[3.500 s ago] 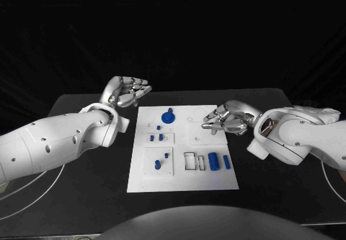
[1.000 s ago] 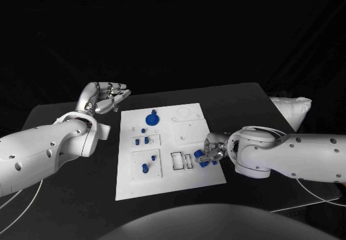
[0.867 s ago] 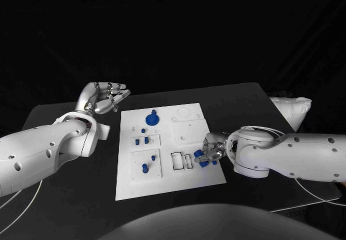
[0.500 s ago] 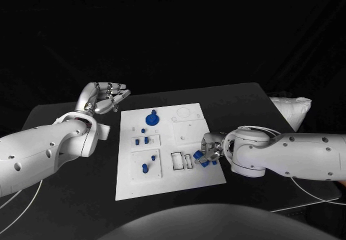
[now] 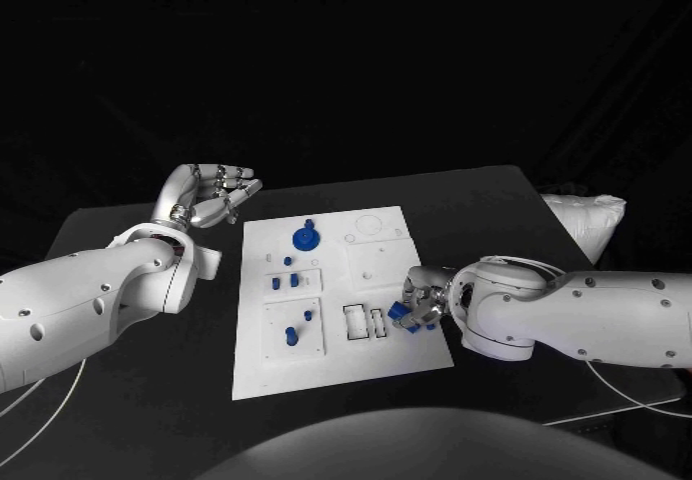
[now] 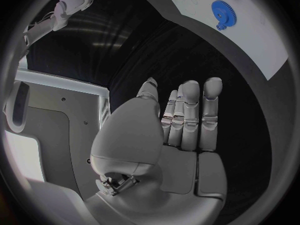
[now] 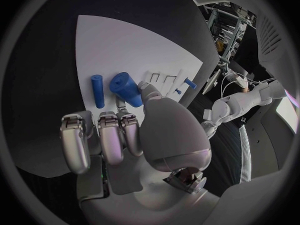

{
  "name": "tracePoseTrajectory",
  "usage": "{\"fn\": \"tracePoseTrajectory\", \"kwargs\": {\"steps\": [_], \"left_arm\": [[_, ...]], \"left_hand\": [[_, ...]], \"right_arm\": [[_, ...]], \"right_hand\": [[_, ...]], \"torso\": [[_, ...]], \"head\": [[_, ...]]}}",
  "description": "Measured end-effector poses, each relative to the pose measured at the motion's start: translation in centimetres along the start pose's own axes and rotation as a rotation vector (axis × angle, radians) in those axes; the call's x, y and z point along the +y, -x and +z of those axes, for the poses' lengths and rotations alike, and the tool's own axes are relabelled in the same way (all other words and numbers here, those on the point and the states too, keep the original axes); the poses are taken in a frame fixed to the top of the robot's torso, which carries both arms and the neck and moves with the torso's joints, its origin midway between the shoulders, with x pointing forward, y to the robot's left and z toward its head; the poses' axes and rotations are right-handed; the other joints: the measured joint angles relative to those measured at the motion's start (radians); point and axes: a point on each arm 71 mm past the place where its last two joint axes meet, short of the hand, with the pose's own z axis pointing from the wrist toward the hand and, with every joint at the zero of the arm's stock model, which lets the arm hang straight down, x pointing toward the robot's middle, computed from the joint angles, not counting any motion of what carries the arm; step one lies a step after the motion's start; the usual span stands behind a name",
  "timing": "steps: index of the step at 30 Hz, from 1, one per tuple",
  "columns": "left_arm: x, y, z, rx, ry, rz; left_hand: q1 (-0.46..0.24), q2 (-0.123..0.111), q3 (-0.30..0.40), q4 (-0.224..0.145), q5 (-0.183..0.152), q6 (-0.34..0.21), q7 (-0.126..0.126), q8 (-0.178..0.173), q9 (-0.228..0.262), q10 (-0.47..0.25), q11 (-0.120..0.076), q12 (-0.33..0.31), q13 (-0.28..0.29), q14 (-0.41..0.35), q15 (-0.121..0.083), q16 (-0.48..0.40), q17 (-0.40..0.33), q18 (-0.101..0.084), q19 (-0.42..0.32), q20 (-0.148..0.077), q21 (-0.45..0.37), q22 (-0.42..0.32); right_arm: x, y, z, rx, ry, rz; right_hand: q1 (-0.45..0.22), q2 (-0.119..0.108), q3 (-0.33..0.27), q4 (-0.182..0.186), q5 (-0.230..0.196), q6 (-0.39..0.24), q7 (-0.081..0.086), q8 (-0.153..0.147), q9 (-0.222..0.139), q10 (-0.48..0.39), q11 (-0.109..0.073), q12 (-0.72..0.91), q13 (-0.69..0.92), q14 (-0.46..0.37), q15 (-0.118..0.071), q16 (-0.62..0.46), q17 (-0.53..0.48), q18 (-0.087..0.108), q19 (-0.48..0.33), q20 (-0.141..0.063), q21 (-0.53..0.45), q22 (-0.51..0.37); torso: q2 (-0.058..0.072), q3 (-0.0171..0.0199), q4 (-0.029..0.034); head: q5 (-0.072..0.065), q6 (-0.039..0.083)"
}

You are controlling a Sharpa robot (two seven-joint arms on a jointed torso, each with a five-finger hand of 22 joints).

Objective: Assemble the parts on the task board

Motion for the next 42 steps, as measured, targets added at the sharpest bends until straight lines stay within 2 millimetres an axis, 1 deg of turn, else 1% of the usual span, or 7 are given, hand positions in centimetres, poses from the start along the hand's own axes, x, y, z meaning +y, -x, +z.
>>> {"fn": "tracePoseTrajectory", "kwargs": {"steps": [2,4,6,27,30,36,42], "left_arm": [[0.0,0.0,0.0,0.000,0.000,0.000],[0.0,0.0,0.0,0.000,0.001,0.000],[0.0,0.0,0.0,0.000,0.001,0.000],[0.0,-0.1,0.0,0.003,0.002,-0.001],[0.0,-0.1,0.1,0.003,0.002,-0.002],[-0.1,-0.2,0.1,0.005,0.003,-0.002],[-0.1,-0.3,0.1,0.007,0.003,-0.003]], "left_hand": [[0.000,0.000,0.000,0.000,0.000,0.000,0.000,0.000,0.000,0.000,0.000,0.000,0.000,0.000,0.000,0.000,0.000,0.000,0.004,0.004,-0.007,0.000],[-0.004,0.004,0.000,0.000,0.000,0.000,0.000,0.000,0.000,0.000,0.000,0.000,0.000,0.000,0.000,0.000,0.000,0.000,0.004,0.004,-0.007,0.000],[-0.004,0.004,0.000,0.000,0.000,0.000,0.000,0.000,0.000,0.000,0.000,0.000,0.000,0.000,0.000,0.000,0.000,0.000,0.004,0.004,-0.007,0.000],[-0.004,0.004,0.000,0.000,0.000,0.000,0.000,0.000,0.000,0.000,0.000,0.000,0.000,0.000,0.000,0.000,0.000,0.000,0.004,0.004,-0.007,0.000],[-0.004,0.004,0.000,0.000,0.000,0.000,0.000,0.000,0.000,0.000,0.000,0.000,0.000,0.000,0.000,0.000,0.000,0.000,0.004,0.004,-0.007,0.000],[-0.004,0.004,0.000,0.000,0.000,0.000,0.000,0.000,0.000,0.000,0.000,0.000,0.000,0.000,0.000,0.000,0.000,0.000,0.004,0.004,-0.007,0.000],[-0.004,0.004,0.000,0.000,0.000,0.000,0.000,0.000,0.000,0.000,0.000,0.000,0.000,0.000,0.000,0.000,0.000,0.000,0.004,0.004,-0.007,0.000]], "right_arm": [[-0.1,0.0,-0.3,-0.002,0.002,0.035],[-0.1,0.3,-0.5,-0.005,0.007,0.073],[-0.3,0.4,-0.7,0.006,0.000,0.126],[0.1,2.4,-1.1,0.150,-0.025,0.552],[0.3,2.2,-1.0,0.177,-0.028,0.593],[0.8,1.9,-0.5,0.225,-0.031,0.641],[1.3,1.1,0.2,0.270,-0.037,0.653]], "right_hand": [[0.000,0.000,0.031,0.004,-0.002,0.010,0.005,-0.021,-0.105,-0.001,-0.005,0.000,0.000,0.000,0.000,0.000,0.000,0.000,0.000,0.000,0.000,0.000],[-0.008,-0.008,0.072,-0.018,-0.002,0.034,0.001,-0.036,-0.461,0.000,-0.012,0.000,0.000,0.000,0.000,0.000,0.000,0.000,0.000,0.000,0.000,0.000],[-0.021,-0.021,0.177,-0.121,-0.004,0.036,0.002,-0.052,-0.551,0.000,-0.014,0.000,0.000,0.003,-0.005,0.000,0.000,0.000,-0.001,-0.001,0.000,0.000],[-0.073,-0.037,0.200,-0.129,-0.080,0.061,0.000,-0.097,-0.582,-0.002,-0.023,0.000,0.000,0.004,-0.019,0.000,0.000,0.000,-0.004,-0.011,0.000,0.000],[-0.114,-0.045,0.177,-0.100,-0.114,0.122,-0.005,-0.109,-0.590,-0.002,-0.023,0.000,0.000,0.004,-0.018,0.000,0.000,0.000,-0.004,-0.011,0.000,0.000],[-0.170,-0.059,0.139,-0.057,-0.147,0.189,-0.046,-0.123,-0.596,-0.002,-0.023,0.000,0.000,0.004,-0.019,0.000,0.000,0.000,-0.004,-0.011,0.000,0.000],[-0.176,-0.054,0.136,-0.054,-0.152,0.192,-0.050,-0.128,-0.599,-0.002,-0.023,0.000,0.000,0.004,-0.018,0.000,0.000,0.000,-0.004,-0.011,0.000,0.000]], "torso": [[0.000,0.0000,0.0000],[0.000,0.0000,0.0000],[0.000,0.0000,0.0002],[-0.002,-0.0007,0.0002],[-0.002,-0.0007,0.0000],[-0.002,-0.0012,-0.0001],[-0.002,-0.0009,-0.0004]], "head": [[0.002,0.000],[0.003,0.000],[0.003,0.000],[0.016,0.000],[0.021,0.000],[0.027,0.000],[0.031,0.000]]}}
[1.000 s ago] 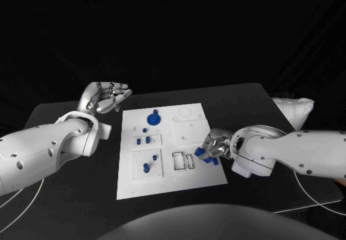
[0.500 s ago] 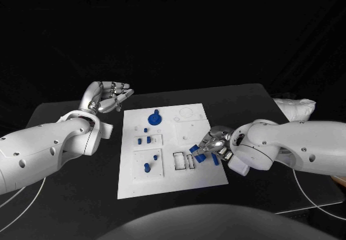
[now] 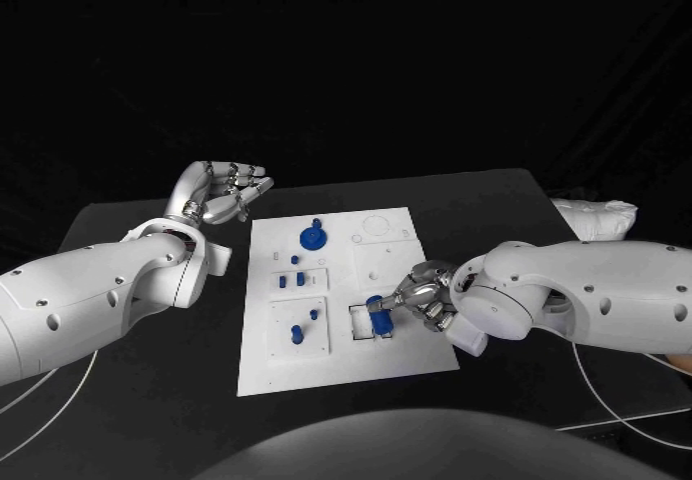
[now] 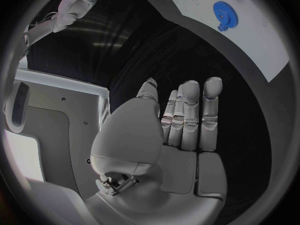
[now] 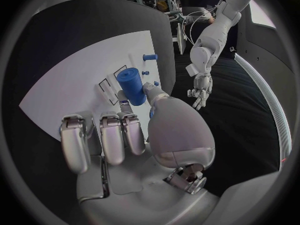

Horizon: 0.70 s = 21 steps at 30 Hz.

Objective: Assemble the parts on the task board

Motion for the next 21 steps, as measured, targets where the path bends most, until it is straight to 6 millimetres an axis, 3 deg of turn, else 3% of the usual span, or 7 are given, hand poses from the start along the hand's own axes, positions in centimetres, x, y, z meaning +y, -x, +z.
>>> {"fn": "tracePoseTrajectory", "kwargs": {"steps": [10,16,21], "left_arm": [[0.0,0.0,0.0,0.002,0.002,-0.001],[0.0,0.0,0.0,0.003,0.002,-0.001],[0.0,0.0,0.0,0.004,0.002,-0.002]], "left_hand": [[0.000,0.000,0.000,0.000,0.000,0.000,0.000,0.000,0.000,0.000,0.000,0.000,0.000,0.000,0.000,0.000,0.000,0.000,0.000,0.000,0.000,0.000],[0.000,0.000,0.000,0.000,0.000,0.000,0.000,0.000,0.000,0.000,0.000,0.000,0.000,0.000,0.000,0.000,0.000,0.000,0.000,0.000,0.000,0.000],[0.000,0.000,0.000,0.000,0.000,0.000,0.000,0.000,0.000,0.000,0.000,0.000,0.000,0.000,0.000,0.000,-0.001,0.000,0.000,0.000,0.000,-0.001]], "right_arm": [[0.1,-1.1,1.5,0.043,-0.028,-0.010],[0.3,-1.1,1.7,0.041,-0.036,-0.019],[0.4,-1.2,1.8,0.035,-0.035,-0.031]], "right_hand": [[-0.001,0.001,0.002,0.002,-0.006,0.005,0.001,-0.004,0.001,0.000,0.000,0.000,0.000,0.000,0.000,0.000,0.000,0.000,0.000,0.000,0.000,0.000],[-0.009,-0.007,0.002,0.003,-0.014,0.027,-0.016,-0.004,0.002,0.000,0.000,0.000,0.001,0.000,0.000,0.000,0.000,0.000,0.000,0.000,0.000,0.000],[-0.009,-0.007,0.002,0.002,-0.016,0.033,-0.019,-0.004,0.003,0.000,0.000,0.000,0.001,0.000,0.000,0.000,0.000,0.000,0.000,0.000,0.000,0.000]], "torso": [[0.000,0.0007,0.0004],[0.001,0.0003,0.0002],[0.001,0.0002,0.0001]], "head": [[0.005,0.000],[0.006,0.000],[0.005,0.000]]}}
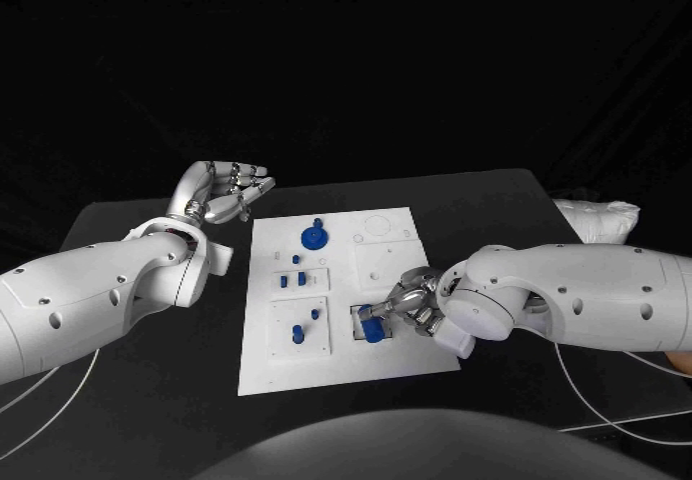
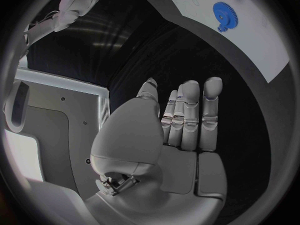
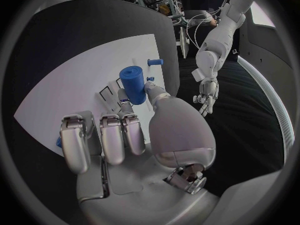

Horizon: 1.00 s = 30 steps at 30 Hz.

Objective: Assemble the parts on the task board

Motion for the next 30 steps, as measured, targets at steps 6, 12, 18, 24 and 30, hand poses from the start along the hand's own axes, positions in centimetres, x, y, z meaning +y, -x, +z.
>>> {"fn": "tracePoseTrajectory", "kwargs": {"steps": [6,12,18,24,30], "left_arm": [[0.00,-0.01,0.00,0.001,0.000,0.000],[0.03,0.04,-0.02,0.001,0.001,0.000],[0.03,0.03,-0.02,0.001,0.002,-0.001],[0.02,0.01,-0.02,0.003,0.002,-0.001],[0.02,0.01,-0.02,0.003,0.002,-0.001]], "left_hand": [[0.000,0.000,0.000,0.000,0.000,0.000,0.000,0.000,0.000,0.000,0.000,0.000,0.000,0.000,0.000,0.000,0.000,0.000,0.000,0.000,0.000,0.000],[0.000,0.000,0.000,0.000,0.000,0.000,0.000,0.000,0.000,0.000,0.000,0.000,0.000,0.000,0.000,0.000,0.000,0.000,0.000,0.000,0.000,0.000],[0.000,0.000,0.000,0.000,0.000,0.000,0.000,0.000,0.000,0.000,0.000,0.000,0.000,0.000,0.000,0.000,0.000,0.000,0.000,0.000,0.000,0.000],[0.000,0.000,0.000,0.000,0.000,0.000,0.000,0.000,0.000,0.000,0.000,0.000,0.000,0.000,0.000,0.000,0.000,0.000,0.000,0.000,0.000,0.000],[0.000,0.000,0.000,0.000,0.000,0.000,0.000,0.000,0.000,0.000,0.000,0.000,0.000,0.000,0.000,0.000,0.000,0.000,0.000,0.000,0.000,0.000]], "right_arm": [[0.11,-0.04,0.04,-0.010,0.002,-0.015],[0.20,-0.09,0.07,-0.016,0.003,-0.024],[0.23,-0.11,0.08,-0.020,0.002,-0.030],[0.29,-0.14,0.05,-0.021,0.003,-0.035],[0.38,-0.18,0.04,-0.023,0.005,-0.038]], "right_hand": [[0.000,0.000,-0.001,0.001,-0.004,0.007,-0.003,0.001,0.000,0.000,0.000,0.000,0.000,0.000,0.000,0.000,0.000,0.000,0.000,0.000,0.000,0.000],[0.000,0.000,-0.003,0.000,-0.011,0.010,-0.003,-0.007,-0.001,0.000,0.000,0.000,0.000,0.000,0.000,0.000,0.001,0.000,0.000,0.000,0.000,0.000],[0.000,0.000,-0.015,-0.002,-0.033,0.008,-0.002,-0.016,-0.002,0.004,0.004,0.000,0.000,0.000,0.000,0.000,0.001,0.000,0.004,0.004,0.000,0.000],[0.006,-0.005,-0.025,-0.006,-0.041,-0.006,0.002,-0.026,-0.002,0.000,0.007,0.000,0.000,-0.004,0.004,0.000,0.001,0.000,0.004,0.004,0.000,0.000],[0.006,-0.005,-0.025,-0.006,-0.045,-0.006,0.001,-0.030,-0.005,0.000,0.007,0.000,0.000,-0.004,0.004,0.000,0.001,0.000,0.002,0.006,0.000,0.000]], "torso": [[0.000,0.0000,0.0003],[0.000,0.0002,0.0005],[0.000,0.0001,0.0005],[0.000,0.0001,0.0004],[0.000,0.0002,0.0005]], "head": [[-0.001,0.000],[-0.001,0.000],[-0.001,0.000],[0.000,0.000],[0.000,0.000]]}}
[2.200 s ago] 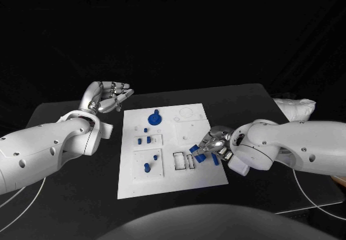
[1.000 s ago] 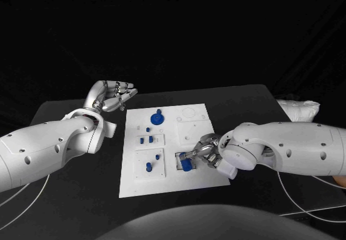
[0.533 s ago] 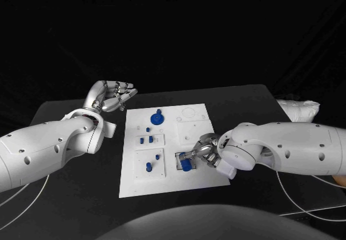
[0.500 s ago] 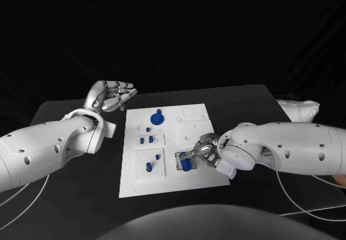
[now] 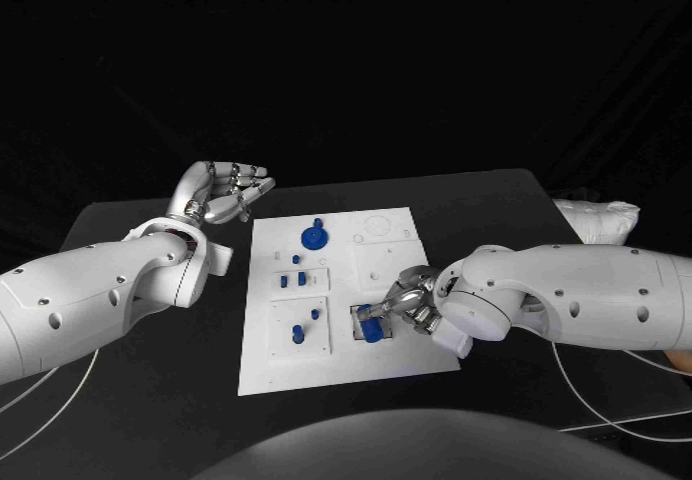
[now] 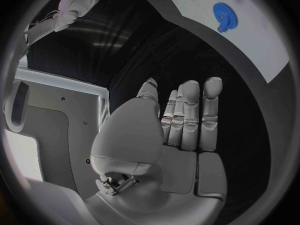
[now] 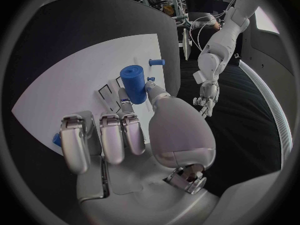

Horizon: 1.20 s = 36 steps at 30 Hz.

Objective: Assemble the parts on the task board

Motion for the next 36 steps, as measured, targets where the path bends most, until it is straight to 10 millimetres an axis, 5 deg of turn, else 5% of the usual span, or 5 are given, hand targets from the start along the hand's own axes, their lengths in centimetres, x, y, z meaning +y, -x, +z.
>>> {"fn": "tracePoseTrajectory", "kwargs": {"steps": [5,26,36], "left_arm": [[0.00,0.00,0.00,0.001,0.000,0.000],[0.01,-0.06,0.01,0.006,0.001,0.000],[0.01,-0.09,0.02,0.010,0.002,0.001]], "left_hand": [[0.000,0.000,0.000,0.000,0.000,0.000,0.000,0.000,0.000,0.000,0.000,0.000,0.000,0.000,0.000,0.000,0.000,0.000,0.000,0.000,0.000,0.000],[0.000,0.000,0.000,0.000,0.000,0.000,0.000,0.000,0.000,0.000,0.000,0.000,0.000,0.000,0.000,0.000,0.000,0.000,0.000,0.000,0.000,0.000],[0.000,0.000,0.000,0.000,0.000,0.000,0.000,0.000,0.000,0.000,0.000,0.000,0.000,0.000,0.000,0.000,0.000,0.000,0.000,0.000,0.000,0.000]], "right_arm": [[0.17,-0.24,0.02,0.004,0.005,-0.004],[0.17,-0.55,0.16,0.004,0.000,-0.013],[0.04,-0.40,-0.22,-0.020,0.011,0.003]], "right_hand": [[0.000,0.000,-0.003,-0.003,-0.006,-0.008,-0.008,-0.008,-0.010,0.000,0.000,0.000,0.000,0.000,0.000,0.000,0.000,0.000,-0.002,0.002,0.000,0.001],[-0.008,-0.008,-0.032,0.007,-0.041,-0.016,0.009,-0.003,-0.002,0.002,0.009,0.000,0.000,0.000,0.007,0.000,0.000,0.000,0.002,0.005,0.000,0.001],[0.013,0.014,-0.029,0.001,-0.025,0.011,-0.003,0.007,0.005,0.002,0.009,0.000,0.000,0.000,0.007,0.000,0.000,0.000,0.002,0.005,0.000,0.000]], "torso": [[0.000,0.0000,-0.0001],[0.000,-0.0001,-0.0006],[0.000,0.0001,-0.0009]], "head": [[0.000,0.000],[-0.002,0.000],[-0.002,0.000]]}}
